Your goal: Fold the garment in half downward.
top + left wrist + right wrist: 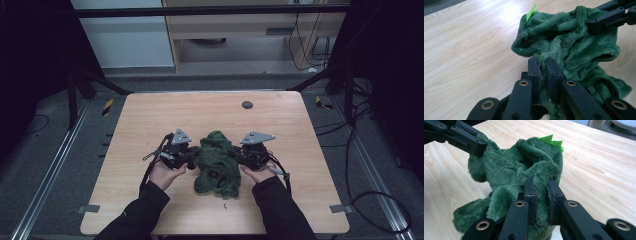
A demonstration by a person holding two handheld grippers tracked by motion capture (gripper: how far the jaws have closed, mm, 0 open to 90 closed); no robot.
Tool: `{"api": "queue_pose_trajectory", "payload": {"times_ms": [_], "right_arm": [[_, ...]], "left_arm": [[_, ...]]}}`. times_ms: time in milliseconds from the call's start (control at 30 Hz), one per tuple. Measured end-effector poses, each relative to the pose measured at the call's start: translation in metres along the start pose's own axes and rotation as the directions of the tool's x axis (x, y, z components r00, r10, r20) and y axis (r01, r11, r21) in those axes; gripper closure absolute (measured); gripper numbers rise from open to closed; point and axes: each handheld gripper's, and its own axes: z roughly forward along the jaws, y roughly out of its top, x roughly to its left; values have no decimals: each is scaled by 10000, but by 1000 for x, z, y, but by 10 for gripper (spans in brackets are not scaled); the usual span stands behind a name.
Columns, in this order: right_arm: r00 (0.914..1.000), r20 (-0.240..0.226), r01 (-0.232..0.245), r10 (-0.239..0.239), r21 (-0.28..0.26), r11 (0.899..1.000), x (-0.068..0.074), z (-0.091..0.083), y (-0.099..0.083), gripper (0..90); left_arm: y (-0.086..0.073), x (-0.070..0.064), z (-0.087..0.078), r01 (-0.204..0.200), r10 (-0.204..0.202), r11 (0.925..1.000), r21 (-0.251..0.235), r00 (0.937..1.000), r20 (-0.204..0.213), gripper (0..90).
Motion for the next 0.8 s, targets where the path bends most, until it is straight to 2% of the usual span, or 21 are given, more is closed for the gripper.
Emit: {"api": "queue_pose_trajectory", "payload": {"times_ms": [400,800], "right_arm": [[9996,-290,20,-18,61,10000,8,-6,-14,809],[9986,-526,-7,10,62,10000,13,-13,-27,806]], "left_arm": [[-14,-15,-6,-209,205,9996,164,9994,270,832],[-26,-20,-8,-173,155,9992,369,9988,472,832]]}}
